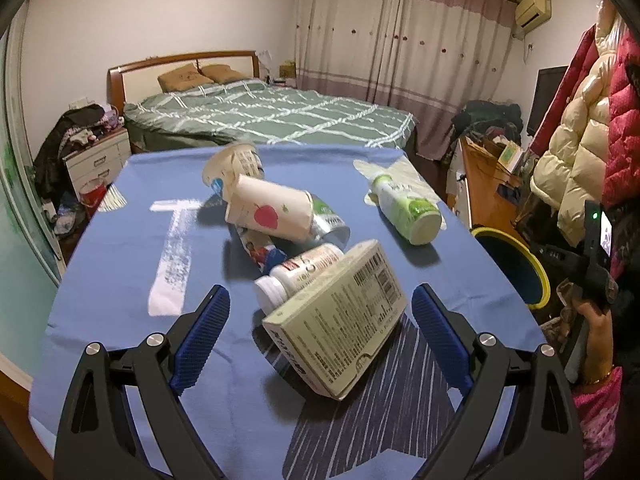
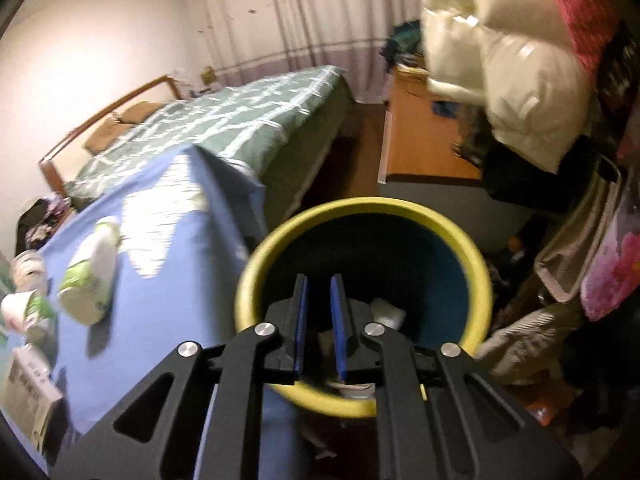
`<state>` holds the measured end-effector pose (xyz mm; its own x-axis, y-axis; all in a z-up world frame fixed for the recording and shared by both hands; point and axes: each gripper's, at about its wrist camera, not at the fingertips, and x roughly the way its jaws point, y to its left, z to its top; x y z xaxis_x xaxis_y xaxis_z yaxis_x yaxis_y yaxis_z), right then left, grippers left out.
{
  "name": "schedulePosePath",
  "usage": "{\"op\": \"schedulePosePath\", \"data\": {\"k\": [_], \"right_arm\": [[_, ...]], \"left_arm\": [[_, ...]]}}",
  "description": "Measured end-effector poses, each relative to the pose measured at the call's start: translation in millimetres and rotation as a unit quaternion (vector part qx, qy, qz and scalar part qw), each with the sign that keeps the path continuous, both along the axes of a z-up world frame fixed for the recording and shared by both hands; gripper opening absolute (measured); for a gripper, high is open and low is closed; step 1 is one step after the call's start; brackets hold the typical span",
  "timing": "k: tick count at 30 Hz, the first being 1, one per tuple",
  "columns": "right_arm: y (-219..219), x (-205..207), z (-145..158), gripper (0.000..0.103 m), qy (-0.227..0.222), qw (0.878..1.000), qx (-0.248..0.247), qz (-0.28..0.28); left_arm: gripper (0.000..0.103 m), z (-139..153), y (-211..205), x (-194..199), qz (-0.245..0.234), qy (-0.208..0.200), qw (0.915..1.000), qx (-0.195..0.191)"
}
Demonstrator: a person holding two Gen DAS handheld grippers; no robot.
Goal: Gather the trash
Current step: 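Carry the brown tray into the bin and open the right gripper, then close the left gripper on the white printed box while withdrawing the right gripper from the bin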
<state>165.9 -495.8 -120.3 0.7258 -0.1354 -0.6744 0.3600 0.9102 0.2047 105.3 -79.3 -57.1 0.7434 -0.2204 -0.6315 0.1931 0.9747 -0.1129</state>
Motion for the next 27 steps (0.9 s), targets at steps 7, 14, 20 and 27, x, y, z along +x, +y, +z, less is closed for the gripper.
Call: {"op": "schedulePosePath", "data": {"k": [7, 14, 20, 27], "right_arm": [[59, -4, 11, 0.019, -0.035, 0.997, -0.042, 0.054], [68, 2, 15, 0.024, -0.03, 0.997, -0.044, 0.052], [70, 2, 16, 0.024, -0.027, 0.997, -0.046, 0.054], [68, 4, 14, 0.024, -0.024, 0.997, -0.038, 0.056]], "left_arm": [[0.091, -24, 2, 11, -0.002, 0.033, 0.9994, -0.007], [0.091, -46, 4, 25, -0.006, 0.07, 0.9971, -0.027], [0.091, -63, 0, 33, -0.012, 0.093, 0.995, -0.032], [0.08, -74, -5, 40, -0.024, 0.114, 0.9924, -0.038]]}}
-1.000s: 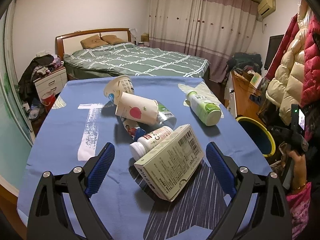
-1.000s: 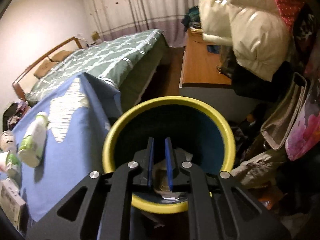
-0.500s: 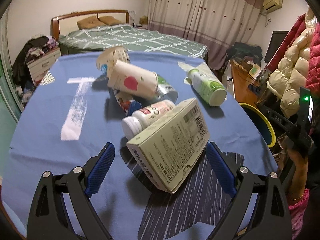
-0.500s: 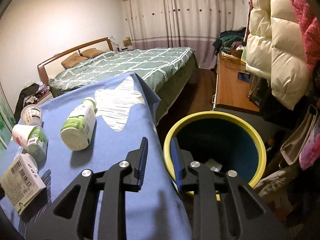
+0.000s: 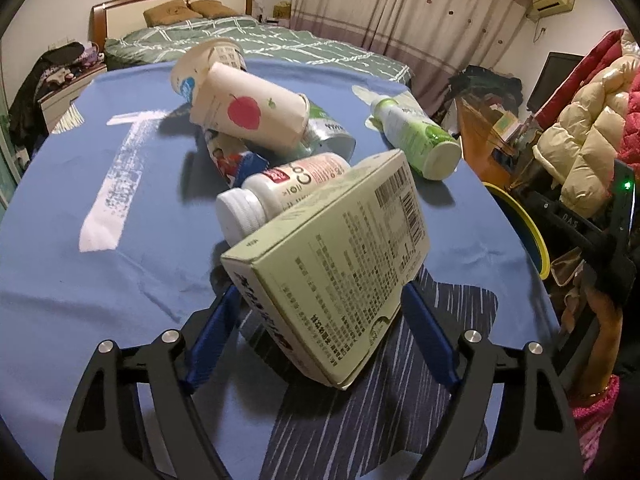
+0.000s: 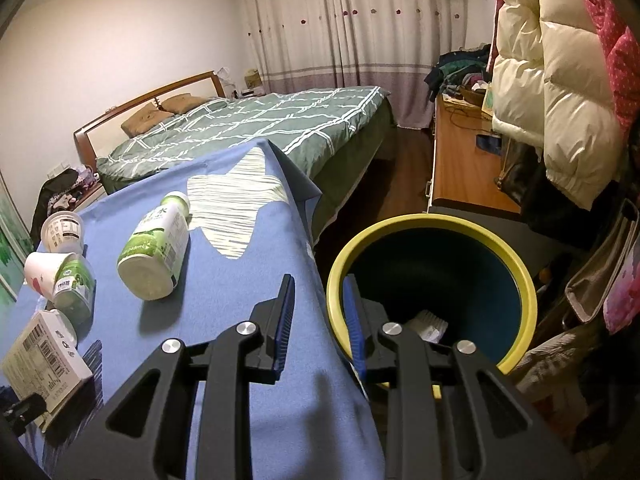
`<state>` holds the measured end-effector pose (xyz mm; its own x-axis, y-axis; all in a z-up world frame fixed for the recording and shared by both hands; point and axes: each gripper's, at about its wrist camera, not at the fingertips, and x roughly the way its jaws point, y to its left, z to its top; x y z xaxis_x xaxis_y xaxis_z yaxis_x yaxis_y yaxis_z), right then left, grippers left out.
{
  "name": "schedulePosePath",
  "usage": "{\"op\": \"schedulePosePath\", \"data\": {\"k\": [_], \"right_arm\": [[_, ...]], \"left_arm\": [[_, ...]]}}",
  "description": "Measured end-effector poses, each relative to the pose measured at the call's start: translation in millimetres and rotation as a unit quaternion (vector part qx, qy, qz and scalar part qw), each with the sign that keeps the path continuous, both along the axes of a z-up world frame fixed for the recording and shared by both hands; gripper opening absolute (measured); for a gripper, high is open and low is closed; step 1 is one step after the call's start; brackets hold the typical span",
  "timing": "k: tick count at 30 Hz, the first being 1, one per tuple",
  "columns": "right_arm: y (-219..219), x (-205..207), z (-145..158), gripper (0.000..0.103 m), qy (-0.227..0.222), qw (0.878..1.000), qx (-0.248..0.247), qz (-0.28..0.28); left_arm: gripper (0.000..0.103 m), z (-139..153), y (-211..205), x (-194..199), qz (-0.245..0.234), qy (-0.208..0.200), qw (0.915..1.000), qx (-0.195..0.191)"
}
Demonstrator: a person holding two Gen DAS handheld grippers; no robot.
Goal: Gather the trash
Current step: 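Close the left gripper on the white printed box while withdrawing the right gripper from the bin, then carry the white box over the bin and open the left gripper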
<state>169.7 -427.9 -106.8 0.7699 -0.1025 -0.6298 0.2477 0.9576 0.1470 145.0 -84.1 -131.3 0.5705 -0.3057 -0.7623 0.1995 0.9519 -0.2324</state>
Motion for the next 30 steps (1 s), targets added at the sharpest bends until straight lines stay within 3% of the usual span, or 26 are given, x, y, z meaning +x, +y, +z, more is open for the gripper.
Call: {"op": "schedulePosePath", "data": {"k": [7, 17, 30], "right_arm": [[-1, 0, 0, 0.024, 0.001, 1.0, 0.002, 0.001], [0, -2, 0, 0.024, -0.008, 1.0, 0.005, 0.001], [-17, -17, 3, 0.024, -0.014, 1.0, 0.005, 0.0]], "left_arm": [[0.067, -2, -6, 0, -0.006, 0.003, 1.0, -0.002], [0.036, 9, -23, -15, -0.04, -0.019, 0.999, -0.012], [0.03, 13, -69, -3, -0.08, -0.031, 0.9963, 0.008]]}}
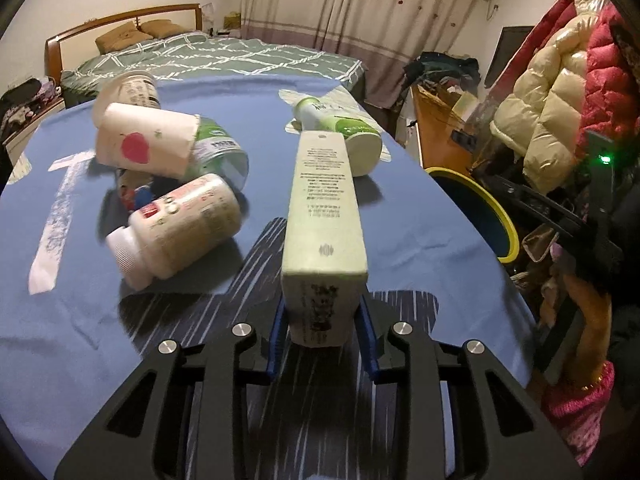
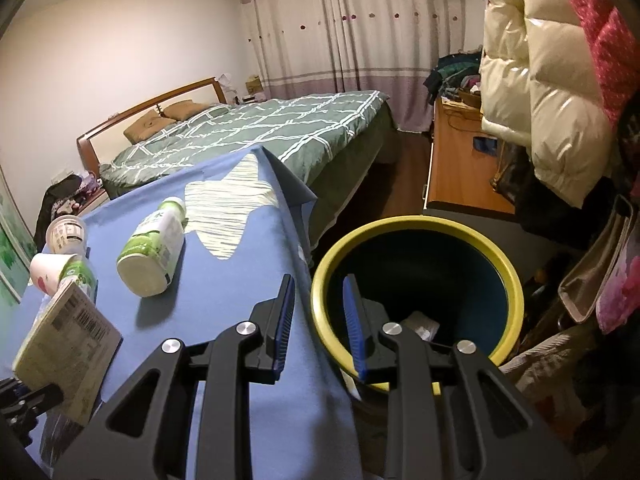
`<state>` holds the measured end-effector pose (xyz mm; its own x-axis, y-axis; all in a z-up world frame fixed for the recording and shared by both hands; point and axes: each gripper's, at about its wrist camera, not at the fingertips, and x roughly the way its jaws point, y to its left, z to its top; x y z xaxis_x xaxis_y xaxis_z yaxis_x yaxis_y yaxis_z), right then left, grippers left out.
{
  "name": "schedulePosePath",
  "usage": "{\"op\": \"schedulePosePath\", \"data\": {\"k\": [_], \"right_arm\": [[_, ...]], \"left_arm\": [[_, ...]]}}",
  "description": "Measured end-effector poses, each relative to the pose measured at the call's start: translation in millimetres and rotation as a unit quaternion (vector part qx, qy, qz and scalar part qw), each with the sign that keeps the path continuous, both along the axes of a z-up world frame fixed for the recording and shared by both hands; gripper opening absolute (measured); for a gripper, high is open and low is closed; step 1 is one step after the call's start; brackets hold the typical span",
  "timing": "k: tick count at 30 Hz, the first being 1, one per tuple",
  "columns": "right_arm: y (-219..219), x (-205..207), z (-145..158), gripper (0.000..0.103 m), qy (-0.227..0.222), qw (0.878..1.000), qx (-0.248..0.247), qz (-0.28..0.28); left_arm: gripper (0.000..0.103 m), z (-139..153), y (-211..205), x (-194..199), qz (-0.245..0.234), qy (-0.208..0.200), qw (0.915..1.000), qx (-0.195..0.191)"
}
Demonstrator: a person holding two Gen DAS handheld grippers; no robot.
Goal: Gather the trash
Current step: 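Carry the white box over the bin and open the left gripper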
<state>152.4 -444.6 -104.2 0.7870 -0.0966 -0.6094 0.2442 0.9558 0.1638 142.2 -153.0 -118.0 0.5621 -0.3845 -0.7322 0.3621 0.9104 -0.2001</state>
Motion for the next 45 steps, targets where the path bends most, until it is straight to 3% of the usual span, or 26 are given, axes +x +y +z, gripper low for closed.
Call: {"op": "schedulePosePath", "data": {"k": [13, 23, 30, 39, 45], "right_arm": [[-12, -9, 0, 0.024, -0.003, 1.0, 0.005, 0.002], [-43, -26, 4, 0.024, -0.013, 1.0, -0.003, -0.029], [-86, -33, -5, 0.024, 0.003, 0.998, 0.004, -0.07], [-123, -45, -13, 0.024, 0.012, 0.995, 0.005, -0.1], [-140, -52, -17, 0.024, 0.018, 0.993, 0.008, -0.113]], "left_arm": [[0.029, 8, -21, 15, 0.007, -0.046, 0.9984, 0.033], [0.029, 55, -42, 10, -0.022, -0.09, 0.9953, 0.026], [0.029, 56, -98, 25, -0.086, -0.059, 0.9945, 0.002], [0.029, 47, -212, 52, -0.168, -0.025, 0.9854, 0.0], [0.03, 31, -266, 71, -0.182, -0.007, 0.9832, 0.011]]}}
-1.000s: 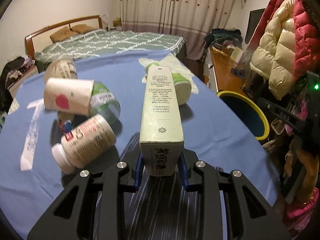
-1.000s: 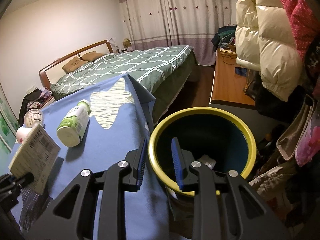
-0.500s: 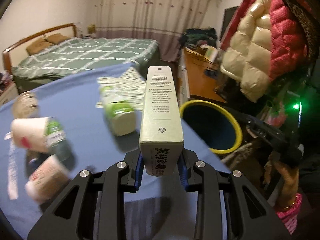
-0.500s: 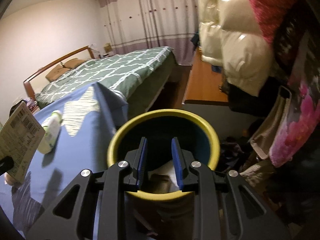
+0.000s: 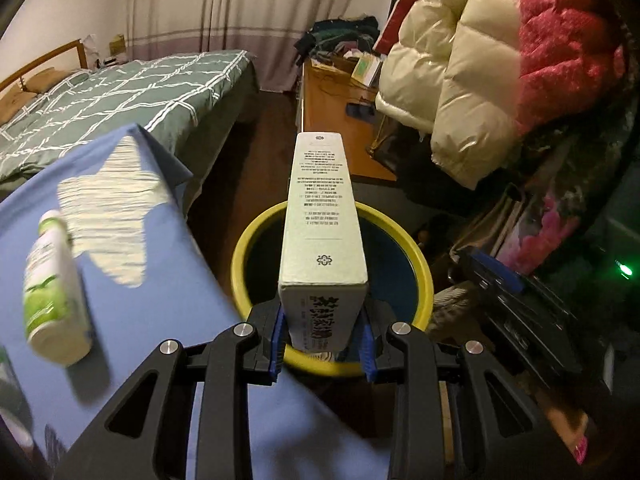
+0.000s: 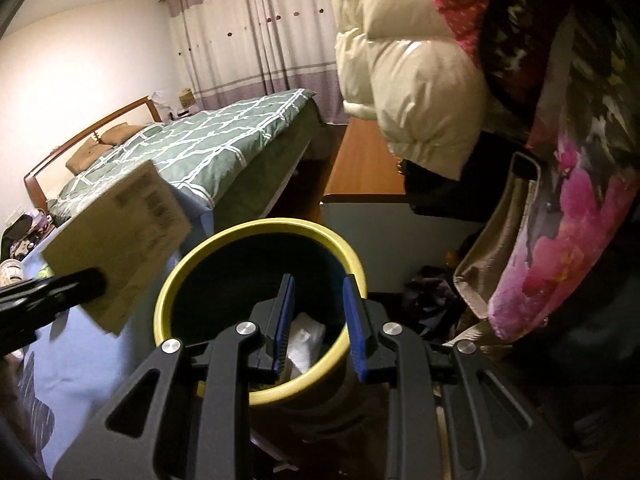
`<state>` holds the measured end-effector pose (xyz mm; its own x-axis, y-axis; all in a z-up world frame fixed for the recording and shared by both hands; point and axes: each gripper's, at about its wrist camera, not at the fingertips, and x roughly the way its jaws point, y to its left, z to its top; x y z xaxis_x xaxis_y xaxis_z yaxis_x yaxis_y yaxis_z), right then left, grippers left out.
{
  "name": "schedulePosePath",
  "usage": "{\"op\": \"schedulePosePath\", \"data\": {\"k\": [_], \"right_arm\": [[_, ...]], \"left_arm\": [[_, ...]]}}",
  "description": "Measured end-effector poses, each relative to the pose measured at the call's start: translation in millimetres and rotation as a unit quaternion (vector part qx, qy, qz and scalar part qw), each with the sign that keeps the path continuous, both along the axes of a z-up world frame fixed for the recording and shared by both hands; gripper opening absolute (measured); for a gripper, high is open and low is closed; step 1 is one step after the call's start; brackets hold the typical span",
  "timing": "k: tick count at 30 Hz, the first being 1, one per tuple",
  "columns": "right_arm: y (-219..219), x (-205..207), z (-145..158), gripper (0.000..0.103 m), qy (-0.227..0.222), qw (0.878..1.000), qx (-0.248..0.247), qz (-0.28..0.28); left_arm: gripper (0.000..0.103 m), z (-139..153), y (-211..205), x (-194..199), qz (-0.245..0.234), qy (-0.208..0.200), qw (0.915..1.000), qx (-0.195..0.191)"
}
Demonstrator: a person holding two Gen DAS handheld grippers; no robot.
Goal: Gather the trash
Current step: 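Carry the white box over the bin and open the left gripper, then move the open left gripper back above the table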
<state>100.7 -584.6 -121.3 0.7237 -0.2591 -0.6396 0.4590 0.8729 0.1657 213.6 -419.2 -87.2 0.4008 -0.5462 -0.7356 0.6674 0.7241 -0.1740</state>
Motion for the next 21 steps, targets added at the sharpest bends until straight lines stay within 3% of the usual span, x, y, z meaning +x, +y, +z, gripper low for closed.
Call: {"op": "schedulePosePath", "data": {"k": [6, 7, 8, 14, 21], "right_arm": [[-5, -2, -4, 0.024, 0.007, 1.0, 0.003, -0.005], [-6, -2, -5, 0.024, 0.009, 1.0, 0.004, -0.005], [-5, -2, -6, 0.024, 0.01, 1.0, 0.004, -0.005], [-1, -2, -4, 0.024, 0.012, 1.0, 0.002, -0.004], [12, 4, -2, 0.024, 0.016, 1.0, -0.004, 0.008]], "left_arm": [[0.033, -17, -28, 16, 0.005, 0.005, 0.9998, 0.018], [0.051, -18, -28, 17, 0.007, 0.005, 0.9998, 0.016], [0.061, -16, -27, 16, 0.01, 0.0, 0.9999, 0.013], [0.061, -2, -5, 13, 0.022, -0.018, 0.9996, -0.002], [0.061, 22, 57, 2, 0.057, -0.036, 0.9974, -0.024]]}}
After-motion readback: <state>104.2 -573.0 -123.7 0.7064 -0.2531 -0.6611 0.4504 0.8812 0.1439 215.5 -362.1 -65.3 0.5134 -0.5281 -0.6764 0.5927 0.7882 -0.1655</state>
